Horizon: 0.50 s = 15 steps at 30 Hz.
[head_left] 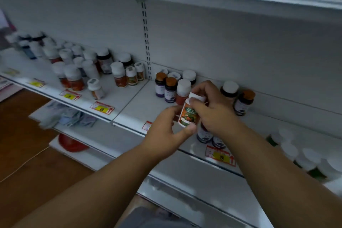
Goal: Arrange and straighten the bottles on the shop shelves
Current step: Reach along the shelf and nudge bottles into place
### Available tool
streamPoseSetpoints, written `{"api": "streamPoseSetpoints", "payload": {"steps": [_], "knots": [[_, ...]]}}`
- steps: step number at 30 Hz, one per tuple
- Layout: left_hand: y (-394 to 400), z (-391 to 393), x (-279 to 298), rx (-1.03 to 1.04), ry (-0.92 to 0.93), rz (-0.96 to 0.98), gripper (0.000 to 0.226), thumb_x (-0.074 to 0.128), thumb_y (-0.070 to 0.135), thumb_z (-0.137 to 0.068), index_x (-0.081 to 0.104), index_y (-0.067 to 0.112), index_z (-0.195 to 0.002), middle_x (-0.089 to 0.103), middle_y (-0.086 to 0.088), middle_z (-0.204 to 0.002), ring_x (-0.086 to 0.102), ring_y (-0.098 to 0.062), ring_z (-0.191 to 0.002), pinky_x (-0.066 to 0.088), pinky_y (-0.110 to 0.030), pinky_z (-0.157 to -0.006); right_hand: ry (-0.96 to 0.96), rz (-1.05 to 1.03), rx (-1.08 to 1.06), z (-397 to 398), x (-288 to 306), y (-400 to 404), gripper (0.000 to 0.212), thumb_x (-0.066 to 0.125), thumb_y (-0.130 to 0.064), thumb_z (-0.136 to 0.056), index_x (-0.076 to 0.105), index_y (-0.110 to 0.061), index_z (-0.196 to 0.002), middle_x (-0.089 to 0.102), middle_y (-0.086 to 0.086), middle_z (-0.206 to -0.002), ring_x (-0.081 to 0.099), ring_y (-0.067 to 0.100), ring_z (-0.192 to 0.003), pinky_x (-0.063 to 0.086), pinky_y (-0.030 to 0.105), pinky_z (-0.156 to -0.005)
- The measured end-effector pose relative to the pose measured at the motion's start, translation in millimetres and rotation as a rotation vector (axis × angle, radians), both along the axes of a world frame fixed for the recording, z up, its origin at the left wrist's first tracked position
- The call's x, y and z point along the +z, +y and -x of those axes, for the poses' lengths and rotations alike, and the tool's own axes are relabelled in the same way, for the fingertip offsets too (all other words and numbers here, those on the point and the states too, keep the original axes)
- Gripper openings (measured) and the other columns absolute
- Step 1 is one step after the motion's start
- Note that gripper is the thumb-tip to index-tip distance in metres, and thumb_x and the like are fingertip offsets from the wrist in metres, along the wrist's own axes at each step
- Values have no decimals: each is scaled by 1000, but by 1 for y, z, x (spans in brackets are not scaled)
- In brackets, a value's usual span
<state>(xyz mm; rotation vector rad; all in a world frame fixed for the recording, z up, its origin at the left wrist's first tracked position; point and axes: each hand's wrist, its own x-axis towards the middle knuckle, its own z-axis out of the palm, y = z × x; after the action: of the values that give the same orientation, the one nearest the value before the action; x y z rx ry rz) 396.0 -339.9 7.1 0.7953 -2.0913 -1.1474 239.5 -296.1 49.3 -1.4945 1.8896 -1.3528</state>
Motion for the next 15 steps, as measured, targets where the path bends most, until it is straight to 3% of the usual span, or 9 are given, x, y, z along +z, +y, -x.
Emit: {"api": "streamPoseSetpoints", "payload": {"steps": [4, 11, 15], "knots": [[-12, -52, -13, 96, -29, 48, 43, 66, 48, -79, 55, 32, -117, 61, 14, -109, 57, 1, -99, 47, -23, -86, 20, 28, 108, -48, -11, -18, 16, 64, -37, -81, 53, -36, -92, 60, -18, -87, 57, -4, -75, 43, 9, -59], [-89, -124, -31, 142, -146, 143, 68, 57, 69, -74, 50, 29, -129, 54, 13, -121, 48, 0, -110, 44, -28, -92, 70, -39, 124, -118, -33, -87, 18, 62, -43, -80, 54, -37, -95, 61, -21, -90, 61, -4, -78, 47, 16, -61], [-166, -180, -28, 174, -305, 403, 74, 61, 65, -76, 50, 17, -131, 55, 0, -126, 47, -14, -115, 37, -26, -96, 136, -47, 28, -164, -42, -154, 20, 67, -31, -80, 54, -35, -94, 58, -15, -96, 56, -3, -82, 41, 17, -65]]}}
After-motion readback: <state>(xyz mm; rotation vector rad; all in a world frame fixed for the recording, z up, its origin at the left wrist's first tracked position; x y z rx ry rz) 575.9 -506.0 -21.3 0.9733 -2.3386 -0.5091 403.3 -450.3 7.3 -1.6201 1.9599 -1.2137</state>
